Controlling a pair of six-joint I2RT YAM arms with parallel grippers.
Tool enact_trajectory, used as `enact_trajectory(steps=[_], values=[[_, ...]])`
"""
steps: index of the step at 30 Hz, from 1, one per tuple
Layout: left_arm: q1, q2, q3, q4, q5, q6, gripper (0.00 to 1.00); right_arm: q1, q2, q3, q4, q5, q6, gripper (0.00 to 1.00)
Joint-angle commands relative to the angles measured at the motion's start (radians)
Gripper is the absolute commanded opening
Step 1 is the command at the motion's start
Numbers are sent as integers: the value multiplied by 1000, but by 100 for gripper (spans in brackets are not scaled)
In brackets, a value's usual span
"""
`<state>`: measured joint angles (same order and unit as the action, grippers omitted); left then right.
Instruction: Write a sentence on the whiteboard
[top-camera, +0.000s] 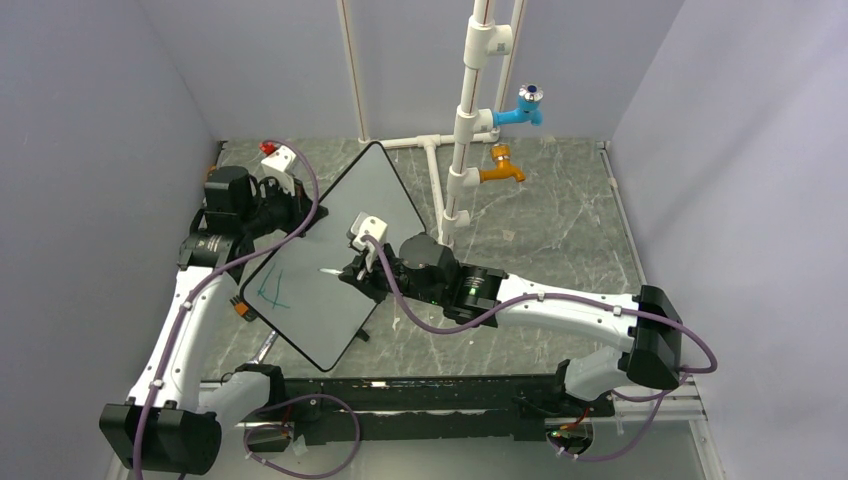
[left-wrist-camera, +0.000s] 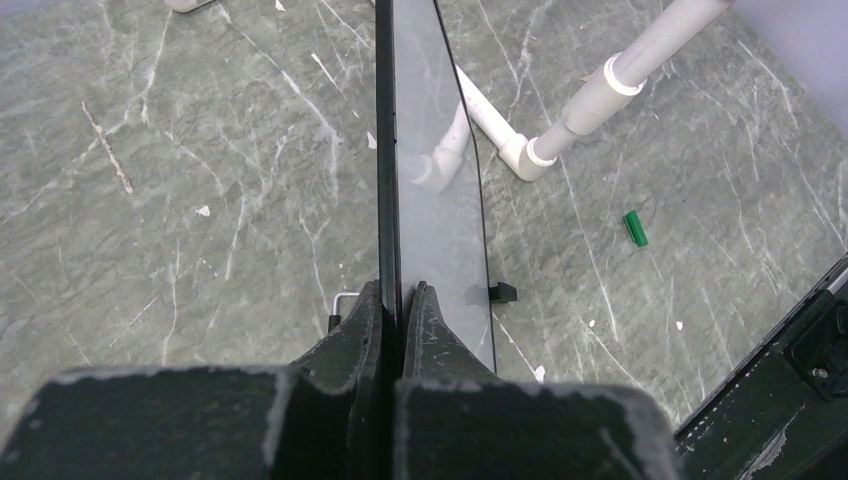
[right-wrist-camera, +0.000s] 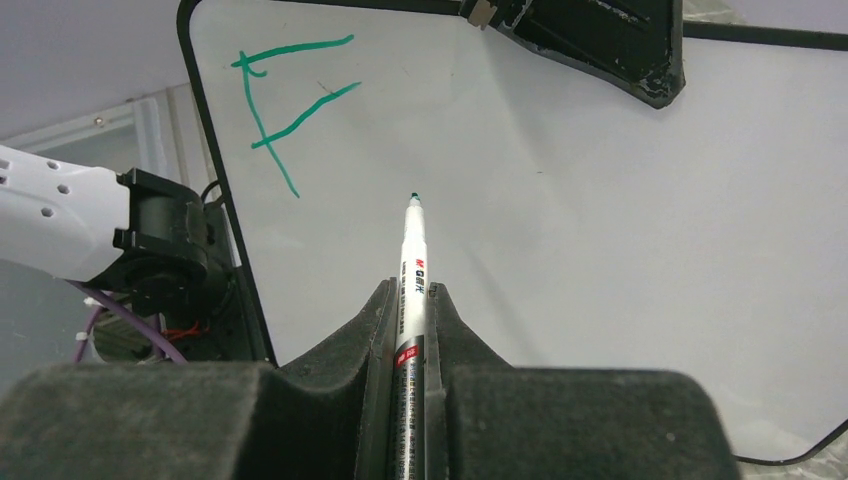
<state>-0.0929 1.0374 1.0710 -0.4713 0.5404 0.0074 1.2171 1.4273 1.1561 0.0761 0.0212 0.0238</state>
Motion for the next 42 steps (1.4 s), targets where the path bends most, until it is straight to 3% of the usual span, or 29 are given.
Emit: enact_trajectory(steps=[1, 5, 11, 24, 42], values=[[-4, 22, -58, -52, -120, 141, 0, 3, 1, 50, 27, 30, 42, 0], [-2, 31, -53, -54, -112, 143, 0, 7, 14, 81, -19, 99, 40, 0], [-2, 44, -47, -58, -108, 145, 0, 7, 29, 95, -56, 78, 2, 0], [-2, 43, -50, -60, -109, 144, 0, 7, 34, 57, 31, -150, -56, 0], [-2, 44, -50, -60, -91, 139, 0, 7, 105, 123, 53, -191, -84, 0]])
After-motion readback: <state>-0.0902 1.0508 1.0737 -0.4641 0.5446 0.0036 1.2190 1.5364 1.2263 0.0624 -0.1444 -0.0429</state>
